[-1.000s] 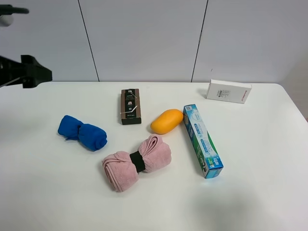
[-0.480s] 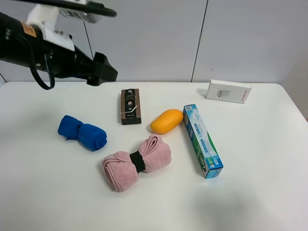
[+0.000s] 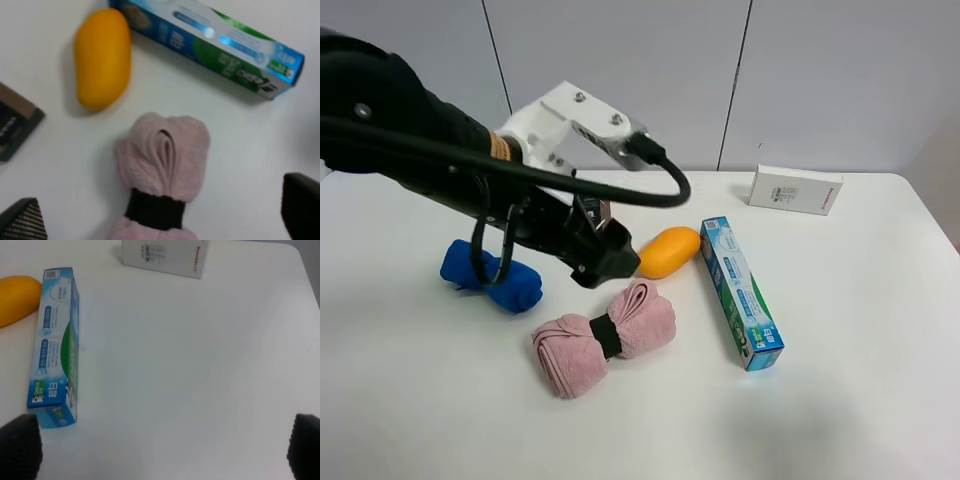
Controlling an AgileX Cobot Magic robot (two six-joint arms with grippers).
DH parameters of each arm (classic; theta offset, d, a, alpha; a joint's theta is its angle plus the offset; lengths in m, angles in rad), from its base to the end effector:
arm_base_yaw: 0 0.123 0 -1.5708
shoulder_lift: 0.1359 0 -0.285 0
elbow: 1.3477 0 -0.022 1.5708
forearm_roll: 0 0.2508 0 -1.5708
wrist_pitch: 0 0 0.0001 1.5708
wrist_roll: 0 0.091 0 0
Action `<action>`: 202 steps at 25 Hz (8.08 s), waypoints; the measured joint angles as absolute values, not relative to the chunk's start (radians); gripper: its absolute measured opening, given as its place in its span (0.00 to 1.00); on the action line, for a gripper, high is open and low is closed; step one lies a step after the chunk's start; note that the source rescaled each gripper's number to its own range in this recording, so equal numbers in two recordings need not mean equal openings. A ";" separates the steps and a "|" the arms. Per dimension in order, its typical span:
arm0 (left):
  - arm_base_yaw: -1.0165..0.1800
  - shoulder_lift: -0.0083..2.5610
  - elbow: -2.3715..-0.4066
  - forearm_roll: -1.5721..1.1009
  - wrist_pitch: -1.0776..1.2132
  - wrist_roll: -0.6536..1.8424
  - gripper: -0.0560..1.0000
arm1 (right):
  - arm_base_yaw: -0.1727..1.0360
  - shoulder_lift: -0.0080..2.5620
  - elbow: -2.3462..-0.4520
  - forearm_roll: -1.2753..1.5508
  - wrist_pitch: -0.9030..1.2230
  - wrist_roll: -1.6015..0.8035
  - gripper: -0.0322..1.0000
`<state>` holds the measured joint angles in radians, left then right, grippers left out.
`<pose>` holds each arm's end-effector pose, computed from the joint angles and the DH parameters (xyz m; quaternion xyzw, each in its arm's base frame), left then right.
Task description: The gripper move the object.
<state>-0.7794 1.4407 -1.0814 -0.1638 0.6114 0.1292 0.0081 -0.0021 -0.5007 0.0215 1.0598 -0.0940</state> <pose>0.2124 -0.2218 0.2921 0.3693 0.8639 -0.1705 0.2969 -0.0052 0.0017 0.2776 -0.0439 0.8511 -0.0117 0.5231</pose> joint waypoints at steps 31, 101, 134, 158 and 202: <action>-0.842 1.893 -1.081 -0.089 0.533 0.104 1.00 | 0.008 -0.002 -0.501 0.022 1.060 -0.094 1.00; -0.801 1.710 -1.347 0.268 0.536 0.481 0.06 | 0.008 -0.002 -0.501 0.022 1.060 -0.094 1.00; -0.649 2.334 -2.040 0.033 0.466 0.892 0.06 | 0.008 -0.002 -0.501 0.022 1.060 -0.094 1.00; -0.594 2.512 -2.067 -0.074 0.229 0.982 0.06 | 0.008 -0.002 -0.501 0.022 1.060 -0.094 1.00; -0.654 2.164 -2.069 -0.108 0.874 0.365 0.77 | 0.008 -0.002 -0.501 0.022 1.060 -0.094 1.00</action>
